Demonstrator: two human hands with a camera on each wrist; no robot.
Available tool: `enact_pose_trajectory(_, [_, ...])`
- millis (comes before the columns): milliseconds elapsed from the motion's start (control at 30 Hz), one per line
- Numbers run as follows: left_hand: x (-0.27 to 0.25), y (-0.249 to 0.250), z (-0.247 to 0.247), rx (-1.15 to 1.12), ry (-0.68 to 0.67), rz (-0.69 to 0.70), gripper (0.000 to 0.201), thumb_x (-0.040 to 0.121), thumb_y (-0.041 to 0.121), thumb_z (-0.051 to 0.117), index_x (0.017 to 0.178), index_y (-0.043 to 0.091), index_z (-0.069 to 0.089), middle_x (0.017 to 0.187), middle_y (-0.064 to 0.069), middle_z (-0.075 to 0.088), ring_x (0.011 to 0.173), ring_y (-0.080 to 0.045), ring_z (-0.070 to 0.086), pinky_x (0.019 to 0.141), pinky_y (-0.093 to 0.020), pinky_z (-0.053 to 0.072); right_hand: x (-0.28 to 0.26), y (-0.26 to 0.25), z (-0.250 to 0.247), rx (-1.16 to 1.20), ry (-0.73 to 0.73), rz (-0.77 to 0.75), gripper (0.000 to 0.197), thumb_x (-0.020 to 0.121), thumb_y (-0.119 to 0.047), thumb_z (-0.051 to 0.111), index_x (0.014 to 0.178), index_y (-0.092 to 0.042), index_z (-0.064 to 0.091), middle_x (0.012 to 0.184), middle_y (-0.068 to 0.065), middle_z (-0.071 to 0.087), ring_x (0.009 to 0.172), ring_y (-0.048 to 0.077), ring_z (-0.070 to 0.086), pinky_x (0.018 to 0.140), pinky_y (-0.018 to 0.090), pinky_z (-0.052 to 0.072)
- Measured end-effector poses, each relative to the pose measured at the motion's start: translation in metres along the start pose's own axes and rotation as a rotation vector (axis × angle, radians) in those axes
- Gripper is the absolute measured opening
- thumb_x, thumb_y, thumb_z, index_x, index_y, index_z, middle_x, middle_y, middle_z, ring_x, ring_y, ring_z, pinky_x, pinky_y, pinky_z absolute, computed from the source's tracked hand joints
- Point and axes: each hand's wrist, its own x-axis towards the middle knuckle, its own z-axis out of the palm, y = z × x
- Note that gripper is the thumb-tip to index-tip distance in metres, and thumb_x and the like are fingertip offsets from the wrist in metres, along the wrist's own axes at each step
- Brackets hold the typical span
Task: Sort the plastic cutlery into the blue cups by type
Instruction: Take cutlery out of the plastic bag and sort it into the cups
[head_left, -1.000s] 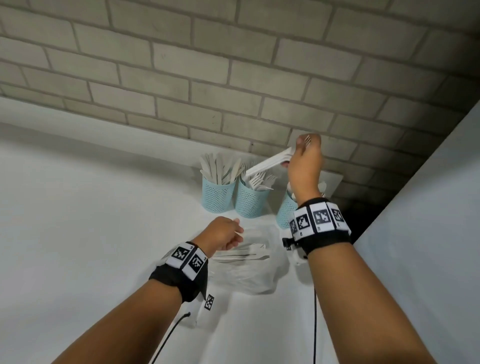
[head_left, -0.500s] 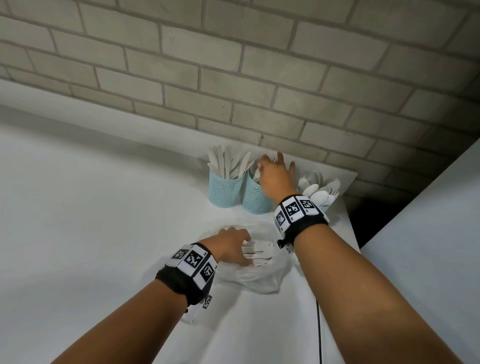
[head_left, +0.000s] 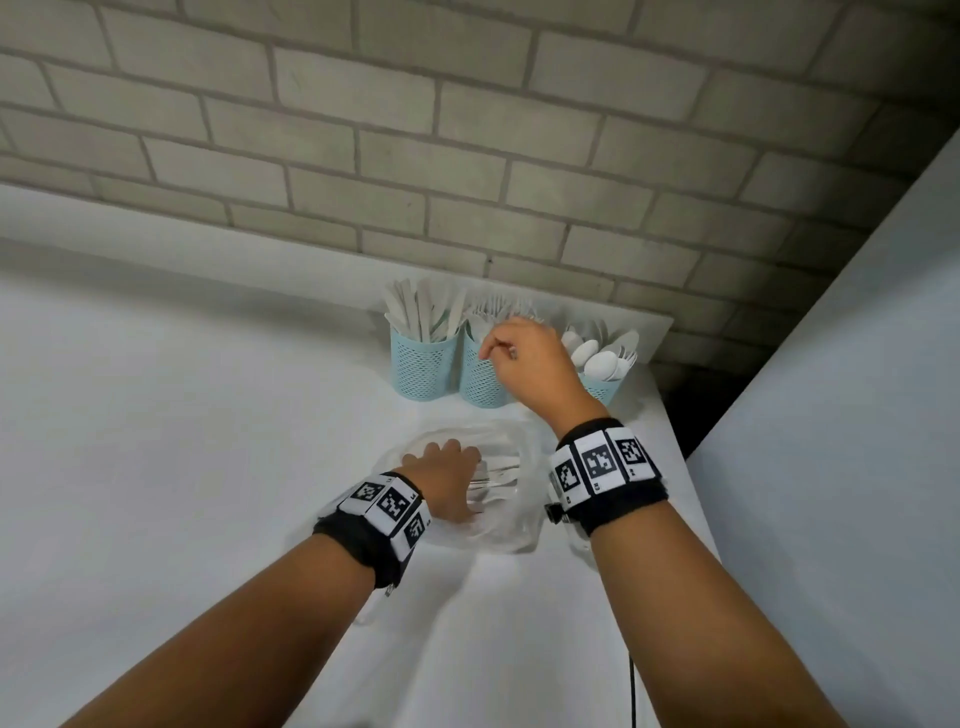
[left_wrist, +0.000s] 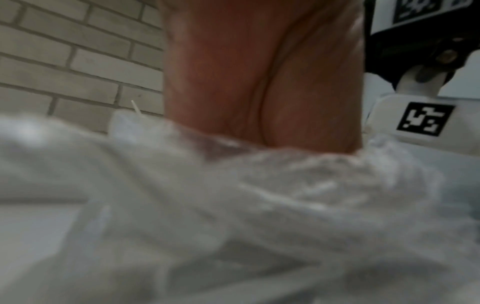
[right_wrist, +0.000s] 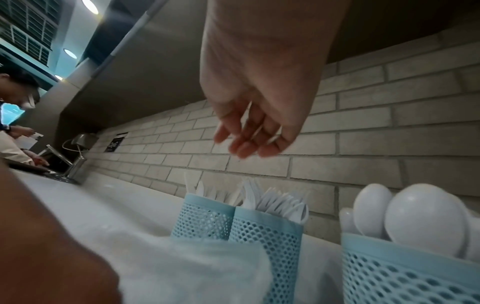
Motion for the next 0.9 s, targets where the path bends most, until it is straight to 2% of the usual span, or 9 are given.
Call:
enact_pose_trajectory(67, [-0.003, 0.003, 0.004, -0.006, 0.042, 0.011, 0.073, 0.083, 0.058, 0.053, 0.14, 0.019, 0.026, 0.136, -0.008, 0.035, 0.124, -0.031, 0.037, 0.1, -0.049, 0.036, -0.012, 0.007, 0.003, -0.069, -0.159, 0.116, 0.028, 0.087, -0.002, 0.046, 0.083, -0.007, 0.073, 0.1, 0.01, 0.067, 0.091, 0.025, 0.061, 0.082, 0.029, 0.047])
enact_pose_trajectory(133, [-0.005, 0.004, 0.007, -0.004, 0.065, 0.025, 0.068, 0.083, 0.057, 0.053, 0.136, 0.02, 0.028, 0.132, -0.006, 0.036, 0.12, -0.03, 0.039, 0.098, -0.049, 0.039, -0.023, 0.018, 0.009, -0.167, -0.324, 0.228, 0.027, 0.089, -0.008, 0.045, 0.09, -0.011, 0.072, 0.107, 0.009, 0.066, 0.099, 0.027, 0.06, 0.09, 0.035, 0.048])
enact_pose_trajectory(200, [-0.005, 0.003, 0.008, 0.032, 0.061, 0.03, 0.062, 0.085, 0.051, 0.055, 0.132, 0.017, 0.031, 0.131, -0.006, 0.037, 0.119, -0.03, 0.039, 0.096, -0.049, 0.041, -0.031, 0.024, 0.014, -0.293, -0.481, 0.31, 0.026, 0.092, -0.017, 0.045, 0.104, -0.015, 0.068, 0.119, 0.008, 0.061, 0.11, 0.03, 0.055, 0.098, 0.041, 0.045])
enact_pose_trajectory(300, [-0.005, 0.003, 0.009, 0.111, 0.08, 0.039, 0.054, 0.091, 0.041, 0.05, 0.131, 0.01, 0.035, 0.131, -0.009, 0.039, 0.12, -0.03, 0.04, 0.094, -0.046, 0.043, -0.04, 0.028, 0.018, -0.311, -0.589, 0.383, 0.036, 0.092, -0.015, 0.045, 0.126, -0.018, 0.058, 0.137, 0.007, 0.051, 0.123, 0.028, 0.048, 0.105, 0.037, 0.039])
enact_pose_trajectory(400, [-0.007, 0.006, 0.01, 0.156, 0.11, 0.046, 0.053, 0.095, 0.046, 0.04, 0.129, 0.006, 0.038, 0.127, -0.011, 0.042, 0.118, -0.03, 0.043, 0.092, -0.044, 0.042, -0.047, 0.03, 0.017, -0.261, -0.592, 0.421, 0.043, 0.092, -0.014, 0.045, 0.135, -0.019, 0.049, 0.145, 0.007, 0.042, 0.129, 0.025, 0.044, 0.107, 0.033, 0.034])
enact_pose_trajectory(500, [-0.006, 0.005, 0.013, 0.2, 0.142, 0.054, 0.046, 0.097, 0.039, 0.038, 0.127, 0.004, 0.041, 0.126, -0.013, 0.045, 0.116, -0.031, 0.046, 0.091, -0.042, 0.042, -0.051, 0.033, 0.016, -0.245, -0.584, 0.455, 0.046, 0.093, -0.012, 0.044, 0.138, -0.019, 0.044, 0.147, 0.009, 0.038, 0.132, 0.026, 0.039, 0.108, 0.033, 0.031])
enact_pose_trajectory(567, [-0.006, 0.003, 0.013, 0.228, 0.177, 0.065, 0.042, 0.099, 0.035, 0.036, 0.126, 0.004, 0.042, 0.125, -0.013, 0.048, 0.113, -0.031, 0.05, 0.089, -0.04, 0.043, -0.053, 0.033, 0.016, -0.222, -0.553, 0.465, 0.048, 0.092, -0.005, 0.043, 0.138, -0.018, 0.044, 0.147, 0.009, 0.039, 0.133, 0.026, 0.038, 0.109, 0.032, 0.03])
enact_pose_trajectory(667, [-0.006, -0.002, 0.012, 0.202, 0.204, 0.088, 0.049, 0.098, 0.044, 0.035, 0.131, 0.007, 0.037, 0.124, -0.012, 0.052, 0.11, -0.032, 0.055, 0.085, -0.039, 0.044, -0.056, 0.033, 0.014, -0.199, -0.504, 0.474, 0.051, 0.089, 0.003, 0.041, 0.137, -0.014, 0.047, 0.144, 0.009, 0.043, 0.132, 0.026, 0.039, 0.109, 0.03, 0.031])
enact_pose_trajectory(900, [-0.006, -0.006, 0.005, 0.202, 0.232, 0.12, 0.047, 0.096, 0.045, 0.038, 0.126, 0.009, 0.041, 0.114, -0.011, 0.063, 0.102, -0.03, 0.061, 0.079, -0.035, 0.044, -0.058, 0.032, 0.009, -0.169, -0.411, 0.523, 0.044, 0.091, 0.002, 0.042, 0.132, -0.009, 0.051, 0.141, 0.011, 0.046, 0.13, 0.026, 0.042, 0.107, 0.03, 0.033])
